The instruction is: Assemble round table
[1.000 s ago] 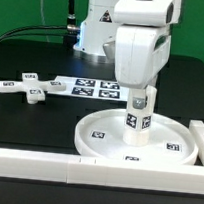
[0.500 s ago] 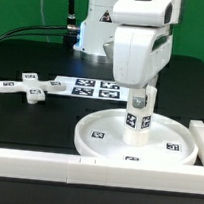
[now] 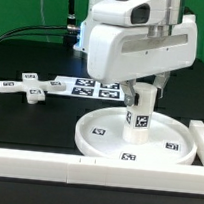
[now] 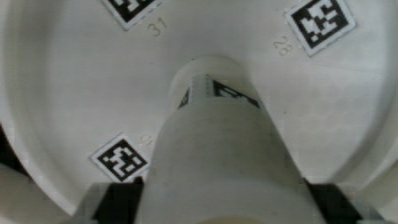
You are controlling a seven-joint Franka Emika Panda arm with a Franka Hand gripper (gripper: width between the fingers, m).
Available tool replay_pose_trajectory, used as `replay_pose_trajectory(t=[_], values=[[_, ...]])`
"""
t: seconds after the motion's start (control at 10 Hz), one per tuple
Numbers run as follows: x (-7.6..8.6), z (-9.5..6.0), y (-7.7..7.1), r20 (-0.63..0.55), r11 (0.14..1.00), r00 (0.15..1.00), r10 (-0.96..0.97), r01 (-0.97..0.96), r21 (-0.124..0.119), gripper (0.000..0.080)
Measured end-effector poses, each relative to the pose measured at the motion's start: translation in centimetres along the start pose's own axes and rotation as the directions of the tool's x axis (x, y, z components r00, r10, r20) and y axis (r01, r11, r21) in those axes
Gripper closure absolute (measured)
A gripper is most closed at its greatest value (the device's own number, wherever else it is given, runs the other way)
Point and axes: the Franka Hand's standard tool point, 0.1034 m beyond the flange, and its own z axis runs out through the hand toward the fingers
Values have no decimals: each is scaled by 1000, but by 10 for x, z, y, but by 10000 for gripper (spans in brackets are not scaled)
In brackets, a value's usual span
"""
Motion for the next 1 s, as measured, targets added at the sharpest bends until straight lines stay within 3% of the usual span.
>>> replay_pose_trajectory(t=[0.3,0.6,0.8,1.0], values=[[0,0,1,-1,989,989,149,-149,-1,390],[-2,0,4,-6,906,906,424,-424,6,390],[-3,0,5,-3,790,790,613,-613,21,390],[-3,0,7,-19,730,730,684,-683,27,390]])
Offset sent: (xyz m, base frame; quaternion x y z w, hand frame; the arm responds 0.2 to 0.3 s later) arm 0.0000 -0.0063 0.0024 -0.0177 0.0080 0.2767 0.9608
